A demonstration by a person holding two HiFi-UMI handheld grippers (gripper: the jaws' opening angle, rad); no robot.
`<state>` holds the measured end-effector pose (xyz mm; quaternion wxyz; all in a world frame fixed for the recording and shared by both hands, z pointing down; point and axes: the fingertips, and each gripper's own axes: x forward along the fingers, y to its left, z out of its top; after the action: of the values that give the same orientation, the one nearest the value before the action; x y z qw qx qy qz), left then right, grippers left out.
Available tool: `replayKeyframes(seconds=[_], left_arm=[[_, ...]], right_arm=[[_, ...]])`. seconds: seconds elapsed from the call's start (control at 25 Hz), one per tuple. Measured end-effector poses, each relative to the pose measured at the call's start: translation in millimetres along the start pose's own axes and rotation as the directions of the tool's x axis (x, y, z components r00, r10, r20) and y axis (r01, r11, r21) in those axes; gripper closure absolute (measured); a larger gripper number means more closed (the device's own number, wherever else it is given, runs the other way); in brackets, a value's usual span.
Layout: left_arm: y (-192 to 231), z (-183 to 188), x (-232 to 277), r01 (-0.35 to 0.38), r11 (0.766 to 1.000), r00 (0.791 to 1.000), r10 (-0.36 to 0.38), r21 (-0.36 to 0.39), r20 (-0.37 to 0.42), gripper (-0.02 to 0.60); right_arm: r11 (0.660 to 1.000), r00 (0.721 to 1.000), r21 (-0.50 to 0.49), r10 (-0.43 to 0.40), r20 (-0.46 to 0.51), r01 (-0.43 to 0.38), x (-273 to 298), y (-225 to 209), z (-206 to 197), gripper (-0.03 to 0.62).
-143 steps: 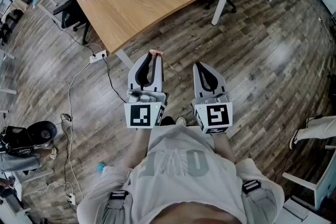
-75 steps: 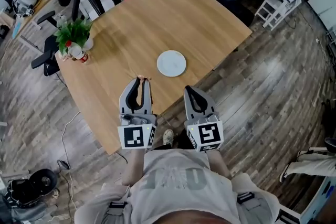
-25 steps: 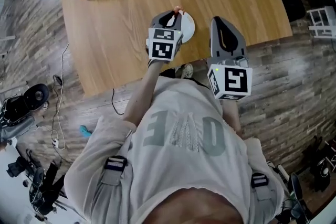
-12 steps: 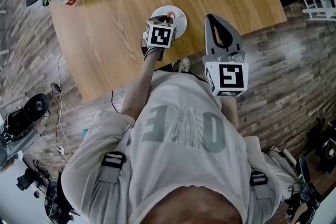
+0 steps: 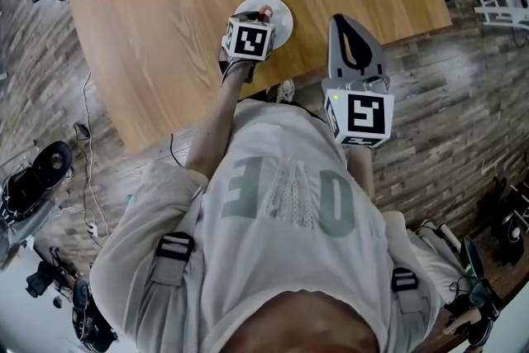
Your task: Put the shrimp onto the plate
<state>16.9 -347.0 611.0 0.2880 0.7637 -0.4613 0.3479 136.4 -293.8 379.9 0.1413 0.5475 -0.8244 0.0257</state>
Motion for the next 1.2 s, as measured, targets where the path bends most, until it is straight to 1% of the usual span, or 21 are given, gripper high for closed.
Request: replayKeyframes(seconds=[0.16,0.32,0.44,0.56,0.64,0.72,0.76,0.84,0.88,0.96,1.0,1.08,1.12,1.2], left_arm=[[2,4,2,-0.001,1.000,1.000,0.000,0.010,0.014,0.520],[-3,7,2,0.021,1.000,0.999,-0.022,0.011,0.023,0.518],[-4,10,0,0.013,1.000,0.999,-0.014,0.025,0.037,0.518],[-2,12,-3,0.009,1.000,0.999,-0.010,0.023,0.051,0.518],[-2,19,-9,0.009,1.000,0.997,-0.010,0.013,0.082,0.518],[-4,33,-19,0.007,1.000,0.988,-0.007,0.001,0.153,0.518],[-6,42,-26,0.009,1.000,0.980,-0.010,0.005,0.201,0.519],[-9,62,-41,0.012,0.999,0.952,-0.022,0.033,0.304,0.520],[-10,72,-50,0.011,0.999,0.934,-0.027,0.045,0.357,0.520],[-12,89,-72,0.005,0.999,0.887,-0.028,0.052,0.461,0.525],[-12,96,-83,-0.002,0.999,0.859,-0.025,0.052,0.511,0.534],[-12,110,-109,-0.031,0.998,0.798,-0.009,0.057,0.603,0.560],[-12,116,-123,-0.053,0.997,0.764,0.001,0.062,0.645,0.571],[-12,129,-151,-0.099,0.993,0.693,0.017,0.071,0.721,0.571]], right_arm=[[1.000,1.000,0.001,0.002,-0.001,-0.002,2,4,1,0.572],[1.000,1.000,0.002,0.000,0.001,0.000,3,3,2,0.572],[1.000,1.000,0.007,-0.004,0.005,0.004,2,2,2,0.572],[1.000,1.000,0.007,-0.003,0.005,0.003,4,3,1,0.572],[1.000,1.000,0.007,0.001,0.006,-0.001,5,4,2,0.572],[1.000,1.000,0.007,0.007,0.011,-0.008,5,4,3,0.572],[1.000,1.000,0.007,0.012,0.014,-0.012,5,5,5,0.572],[1.000,0.999,0.008,0.022,0.026,-0.023,8,6,8,0.572],[1.000,0.999,0.008,0.028,0.034,-0.028,10,7,11,0.572],[0.999,0.998,0.010,0.038,0.050,-0.038,14,9,16,0.572],[0.999,0.997,0.012,0.041,0.059,-0.042,16,10,19,0.573],[0.999,0.996,0.021,0.047,0.080,-0.049,21,12,25,0.574],[0.998,0.995,0.028,0.049,0.091,-0.052,23,13,28,0.574],[0.997,0.993,0.048,0.055,0.108,-0.061,28,15,32,0.574]])
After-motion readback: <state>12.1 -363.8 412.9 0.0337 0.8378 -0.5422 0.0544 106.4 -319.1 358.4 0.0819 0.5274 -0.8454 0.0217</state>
